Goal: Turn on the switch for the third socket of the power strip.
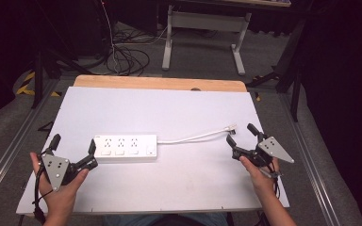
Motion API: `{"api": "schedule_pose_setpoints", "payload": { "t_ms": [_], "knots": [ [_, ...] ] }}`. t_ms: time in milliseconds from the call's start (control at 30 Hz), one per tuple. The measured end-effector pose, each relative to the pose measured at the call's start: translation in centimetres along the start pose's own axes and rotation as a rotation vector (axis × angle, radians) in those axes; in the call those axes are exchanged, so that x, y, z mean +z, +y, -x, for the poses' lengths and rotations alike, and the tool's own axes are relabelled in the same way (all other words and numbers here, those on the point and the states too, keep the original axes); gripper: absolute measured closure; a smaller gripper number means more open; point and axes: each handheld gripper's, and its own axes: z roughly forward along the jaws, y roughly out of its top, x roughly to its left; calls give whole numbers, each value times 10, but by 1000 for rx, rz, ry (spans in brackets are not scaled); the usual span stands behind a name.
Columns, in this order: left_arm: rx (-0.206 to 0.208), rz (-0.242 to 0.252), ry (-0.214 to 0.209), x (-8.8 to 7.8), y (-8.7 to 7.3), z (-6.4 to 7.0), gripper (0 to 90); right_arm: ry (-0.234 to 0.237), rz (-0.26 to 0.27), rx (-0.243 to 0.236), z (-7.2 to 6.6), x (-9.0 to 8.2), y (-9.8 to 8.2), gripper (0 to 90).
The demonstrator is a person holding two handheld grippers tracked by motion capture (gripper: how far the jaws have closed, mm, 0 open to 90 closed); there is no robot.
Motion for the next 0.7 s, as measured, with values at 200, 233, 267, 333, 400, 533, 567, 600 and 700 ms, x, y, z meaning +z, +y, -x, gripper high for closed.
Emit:
{"api": "schedule_pose_setpoints", "payload": {
  "t_ms": [200, 233, 267, 333, 400, 533, 567, 600, 700],
  "knots": [
    [1, 0, 20, 1, 0, 1, 74, -2, 1, 2, 0, 0, 0, 97],
    [0, -1, 23, 1, 0, 1, 76, -2, 2, 3, 0, 0, 0, 97],
    [0, -1, 23, 1, 0, 1, 78, -2, 3, 3, 0, 0, 0, 98],
    [-1, -3, 25, 1, 0, 1, 84, -2, 2, 1, 0, 0, 0, 99],
    [-2, -1, 25, 1, 0, 1, 103, -2, 2, 1, 0, 0, 0, 99],
    [-3, -4, 23, 1, 0, 2, 171, -2, 3, -2, 0, 0, 0, 99],
    [-1, -5, 23, 2, 0, 2, 188, -2, 3, -2, 0, 0, 0, 99],
    [-1, -6, 22, 1, 0, 2, 203, -2, 2, 1, 0, 0, 0, 100],
    [-1, -7, 24, 1, 0, 2, 256, -1, 5, 1, 0, -1, 1, 102]
  ]
}}
